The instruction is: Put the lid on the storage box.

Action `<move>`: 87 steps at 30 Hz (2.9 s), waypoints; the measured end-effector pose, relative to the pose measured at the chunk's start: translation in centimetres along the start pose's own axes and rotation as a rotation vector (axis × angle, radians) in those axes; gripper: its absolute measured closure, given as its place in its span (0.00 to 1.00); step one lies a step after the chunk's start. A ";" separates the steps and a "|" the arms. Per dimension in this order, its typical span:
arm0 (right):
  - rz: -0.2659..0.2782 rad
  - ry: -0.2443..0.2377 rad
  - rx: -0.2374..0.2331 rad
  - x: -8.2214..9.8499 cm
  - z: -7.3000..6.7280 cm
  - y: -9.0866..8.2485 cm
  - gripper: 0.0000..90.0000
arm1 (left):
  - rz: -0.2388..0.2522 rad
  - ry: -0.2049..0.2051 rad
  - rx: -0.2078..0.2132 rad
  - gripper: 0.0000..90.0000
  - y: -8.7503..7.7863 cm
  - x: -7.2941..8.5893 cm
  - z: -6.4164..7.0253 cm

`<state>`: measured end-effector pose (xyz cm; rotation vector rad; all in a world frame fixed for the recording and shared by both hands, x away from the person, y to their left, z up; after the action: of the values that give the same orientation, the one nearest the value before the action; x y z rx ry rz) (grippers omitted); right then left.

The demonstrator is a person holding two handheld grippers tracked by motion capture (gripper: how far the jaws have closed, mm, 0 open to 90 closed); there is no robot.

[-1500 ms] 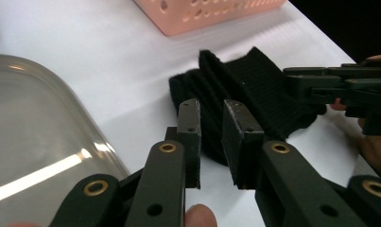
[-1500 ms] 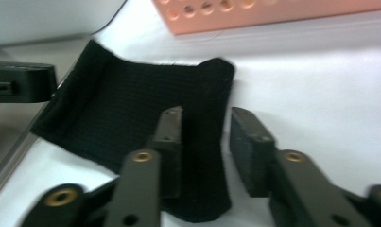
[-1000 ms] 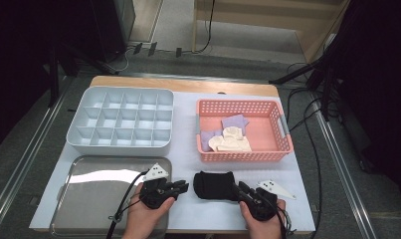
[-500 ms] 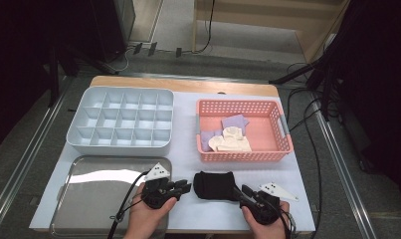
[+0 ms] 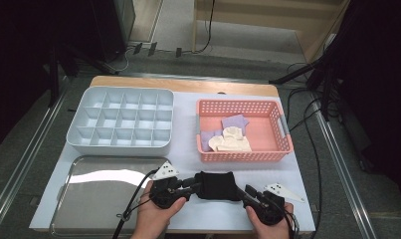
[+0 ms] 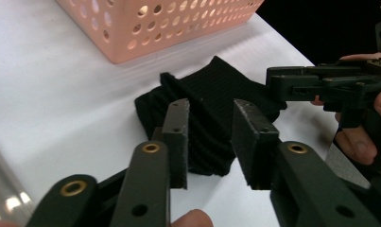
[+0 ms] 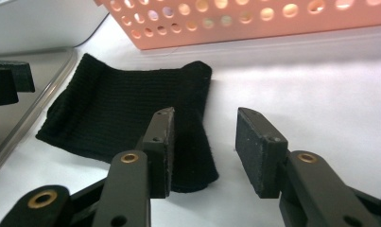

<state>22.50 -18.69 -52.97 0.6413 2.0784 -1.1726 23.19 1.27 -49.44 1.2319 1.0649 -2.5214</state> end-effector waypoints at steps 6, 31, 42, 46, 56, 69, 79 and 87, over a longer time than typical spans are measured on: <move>0.000 0.008 -0.007 0.2 0.0 0.1 0.65 | -0.061 0.032 -0.076 0.62 2.0 0.9 0.3; -0.031 -0.004 -0.043 0.9 -1.4 0.7 0.90 | -0.005 0.046 -0.064 0.82 1.0 -0.3 0.2; 0.021 -0.048 -0.059 -0.2 -2.5 -0.2 0.92 | -0.074 0.037 -0.020 1.00 4.3 -0.5 1.9; 0.036 -0.044 -0.078 -0.5 -2.7 -0.6 0.92 | -0.102 0.017 -0.056 1.00 5.5 -0.1 0.9; 0.098 -0.085 -0.134 -1.3 -5.3 -1.3 0.92 | -0.117 0.001 -0.074 1.00 6.7 0.5 0.6; 0.072 -0.174 -0.171 0.3 -10.0 0.8 0.92 | -0.088 -0.030 -0.026 0.92 4.7 -0.4 0.0; 0.047 -0.186 -0.168 1.0 -10.7 2.0 0.92 | -0.022 -0.071 -0.040 0.92 2.9 -1.8 -1.7; 0.023 -0.188 -0.151 1.6 -10.6 3.4 0.91 | 0.033 -0.114 -0.026 0.88 1.2 -2.6 -2.3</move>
<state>20.55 -7.70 -51.93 0.4638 1.9726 -1.0113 26.88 1.42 -49.12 1.0760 1.0398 -2.5108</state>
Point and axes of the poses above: each handheld gripper's, and its own axes: y roughly forward along the jaws, x roughly out of its underside, z roughly to its right, the point moved 8 cm from there along y, roughly forward along the jaws, and after that the axes turned 2 degrees about x, right-handed, at the moved point
